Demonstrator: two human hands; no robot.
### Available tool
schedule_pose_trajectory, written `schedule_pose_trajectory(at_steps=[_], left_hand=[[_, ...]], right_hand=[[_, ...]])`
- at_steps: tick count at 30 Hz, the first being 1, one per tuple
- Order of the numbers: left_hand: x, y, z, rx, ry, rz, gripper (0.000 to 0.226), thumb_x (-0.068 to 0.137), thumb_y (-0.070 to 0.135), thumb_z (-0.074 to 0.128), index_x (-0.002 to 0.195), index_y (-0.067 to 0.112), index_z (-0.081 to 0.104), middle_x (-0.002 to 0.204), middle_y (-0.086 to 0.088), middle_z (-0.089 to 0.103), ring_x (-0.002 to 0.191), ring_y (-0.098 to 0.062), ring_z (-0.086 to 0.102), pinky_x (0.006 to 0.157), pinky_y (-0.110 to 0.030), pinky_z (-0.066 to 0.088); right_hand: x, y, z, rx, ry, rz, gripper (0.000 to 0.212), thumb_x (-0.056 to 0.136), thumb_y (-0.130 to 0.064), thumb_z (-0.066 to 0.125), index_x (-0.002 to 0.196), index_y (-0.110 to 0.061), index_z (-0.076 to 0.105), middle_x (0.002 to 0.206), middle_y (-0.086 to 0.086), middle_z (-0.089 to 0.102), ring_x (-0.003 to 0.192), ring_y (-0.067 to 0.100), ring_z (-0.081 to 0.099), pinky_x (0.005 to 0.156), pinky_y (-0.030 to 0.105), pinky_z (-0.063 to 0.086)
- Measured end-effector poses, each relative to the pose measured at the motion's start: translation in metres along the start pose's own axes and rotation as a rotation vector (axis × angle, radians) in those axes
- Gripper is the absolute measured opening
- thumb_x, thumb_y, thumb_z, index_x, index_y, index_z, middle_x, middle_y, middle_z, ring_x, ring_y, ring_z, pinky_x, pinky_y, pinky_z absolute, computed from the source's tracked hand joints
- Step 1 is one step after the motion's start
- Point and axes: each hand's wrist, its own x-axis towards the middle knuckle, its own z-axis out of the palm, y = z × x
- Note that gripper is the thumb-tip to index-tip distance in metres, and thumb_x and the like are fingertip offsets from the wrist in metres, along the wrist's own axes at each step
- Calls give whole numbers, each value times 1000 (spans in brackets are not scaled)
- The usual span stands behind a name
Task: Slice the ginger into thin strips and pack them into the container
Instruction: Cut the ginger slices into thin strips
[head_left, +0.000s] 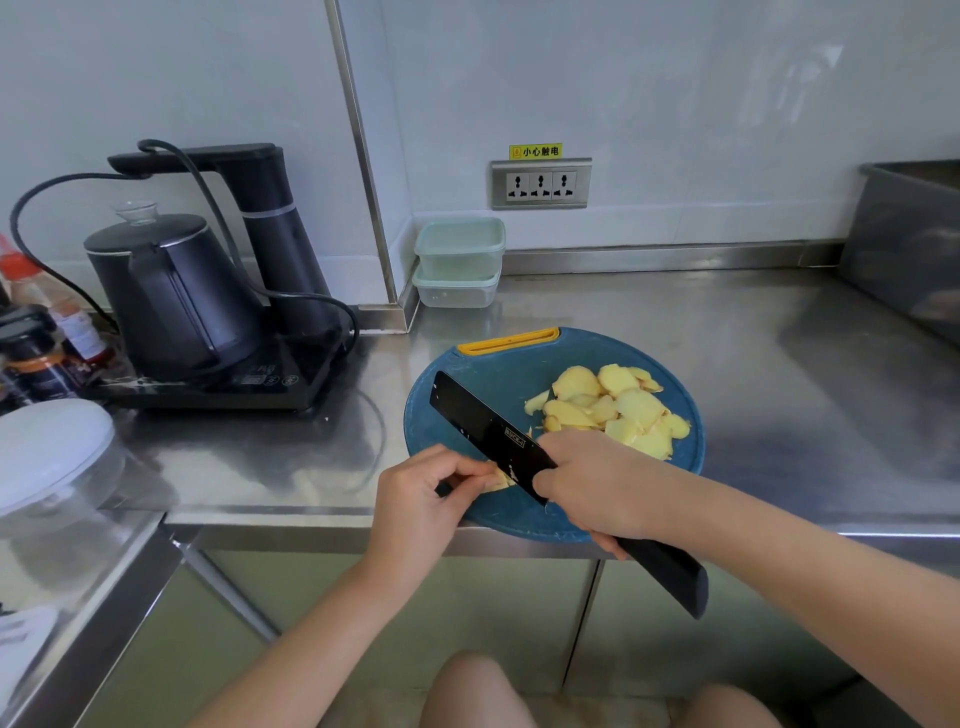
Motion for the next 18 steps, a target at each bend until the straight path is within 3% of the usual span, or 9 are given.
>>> schedule_pose_trajectory(at_steps=[6, 10, 13, 15, 18], left_hand=[[1, -2, 0, -5, -1, -38, 13, 71, 9, 79, 78, 20, 77, 77, 12, 70, 69, -7, 64, 66, -12, 46], [1, -2, 0, -6, -2, -39, 13, 72, 9, 79, 78, 20, 77, 76, 13, 70, 68, -8, 63, 65, -15, 47], [1, -2, 0, -3, 1, -38, 14, 72, 6, 79, 77, 20, 77, 75, 12, 70, 68, -9, 64, 64, -18, 50], [2, -1, 0, 6, 10, -39, 16, 72, 5, 79, 76, 20, 77, 73, 11, 70, 67, -10, 63, 64, -20, 50], [2, -1, 1, 12, 8, -24, 16, 71, 3, 80, 77, 18, 77, 73, 12, 70, 67, -8, 64, 65, -16, 49]], right_hand=[[-1, -2, 3, -93, 23, -38, 15, 96, -8, 38, 84, -7, 47, 58, 4, 45, 30, 7, 43, 35, 16, 28], [1, 1, 9, -147, 55, -44, 14, 97, -9, 38, 88, -7, 49, 67, 3, 45, 49, 11, 41, 38, 17, 30], [9, 1, 15, -218, 77, -48, 22, 95, -11, 39, 74, -17, 43, 71, 0, 43, 58, 12, 42, 48, 20, 37], [15, 2, 19, -227, 89, -51, 27, 93, -12, 40, 68, -20, 38, 70, -1, 44, 58, 11, 40, 56, 21, 40], [17, 4, 26, -206, 111, -49, 28, 94, -12, 39, 67, -20, 36, 69, -1, 43, 59, 14, 41, 55, 21, 38]])
